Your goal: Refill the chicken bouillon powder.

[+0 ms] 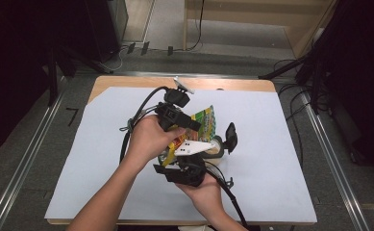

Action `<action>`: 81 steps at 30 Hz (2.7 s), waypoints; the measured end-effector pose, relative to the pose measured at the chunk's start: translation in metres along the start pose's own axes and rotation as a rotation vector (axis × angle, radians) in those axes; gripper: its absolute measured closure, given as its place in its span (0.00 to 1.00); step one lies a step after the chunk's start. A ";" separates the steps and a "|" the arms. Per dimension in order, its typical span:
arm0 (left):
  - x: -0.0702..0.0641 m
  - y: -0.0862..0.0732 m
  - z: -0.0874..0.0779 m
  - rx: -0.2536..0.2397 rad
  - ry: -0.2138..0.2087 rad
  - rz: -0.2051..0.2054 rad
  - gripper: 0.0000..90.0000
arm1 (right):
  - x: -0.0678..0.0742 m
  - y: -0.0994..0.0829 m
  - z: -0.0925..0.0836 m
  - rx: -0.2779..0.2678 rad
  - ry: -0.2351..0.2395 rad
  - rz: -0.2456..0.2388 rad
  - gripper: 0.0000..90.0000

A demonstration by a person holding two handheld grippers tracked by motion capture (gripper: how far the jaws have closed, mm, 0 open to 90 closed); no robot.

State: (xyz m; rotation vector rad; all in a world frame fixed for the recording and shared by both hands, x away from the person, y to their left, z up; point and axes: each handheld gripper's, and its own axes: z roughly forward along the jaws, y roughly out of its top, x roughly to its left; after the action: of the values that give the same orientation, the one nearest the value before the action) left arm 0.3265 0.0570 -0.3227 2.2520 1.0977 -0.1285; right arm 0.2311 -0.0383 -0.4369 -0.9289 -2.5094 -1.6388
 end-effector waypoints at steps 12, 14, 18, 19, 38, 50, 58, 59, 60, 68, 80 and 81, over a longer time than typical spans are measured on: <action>-0.002 0.001 -0.001 0.004 -0.001 -0.003 0.89 | 0.001 0.000 0.000 -0.005 0.000 0.002 0.71; -0.002 0.001 -0.001 0.006 -0.003 -0.002 0.89 | 0.002 0.000 0.001 -0.009 0.002 0.005 0.71; -0.001 0.001 -0.001 0.005 -0.006 -0.008 0.90 | 0.003 0.000 0.001 -0.008 0.004 0.003 0.72; -0.001 0.001 -0.001 0.006 -0.009 -0.008 0.90 | 0.003 0.000 0.001 -0.010 0.006 0.003 0.72; 0.006 0.013 -0.001 0.046 -0.043 -0.043 0.89 | 0.001 0.005 -0.003 -0.026 0.042 0.044 0.73; 0.009 0.016 0.000 0.053 -0.036 -0.051 0.89 | -0.001 0.009 -0.005 -0.018 0.056 0.053 0.72; 0.007 0.018 -0.001 0.054 -0.039 -0.048 0.89 | -0.003 0.009 -0.005 -0.020 0.048 0.041 0.71; 0.007 0.018 0.000 0.058 -0.036 -0.047 0.89 | -0.003 0.009 -0.005 -0.018 0.048 0.043 0.71; 0.008 0.018 0.001 0.060 -0.032 -0.048 0.89 | -0.002 0.008 -0.005 -0.014 0.048 0.044 0.70; 0.011 0.019 0.002 0.065 -0.033 -0.053 0.89 | -0.002 0.009 -0.005 -0.011 0.039 0.036 0.71; 0.015 0.013 0.001 0.064 -0.044 -0.055 0.89 | -0.001 0.006 -0.002 0.000 0.024 0.004 0.68; 0.015 0.012 0.001 0.060 -0.048 -0.054 0.89 | -0.001 0.006 -0.002 0.003 0.024 0.002 0.68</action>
State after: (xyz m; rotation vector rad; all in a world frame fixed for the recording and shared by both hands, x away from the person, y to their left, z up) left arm 0.3446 0.0611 -0.3225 2.2608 1.1429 -0.2399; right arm 0.2340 -0.0388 -0.4315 -0.9051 -2.4940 -1.6358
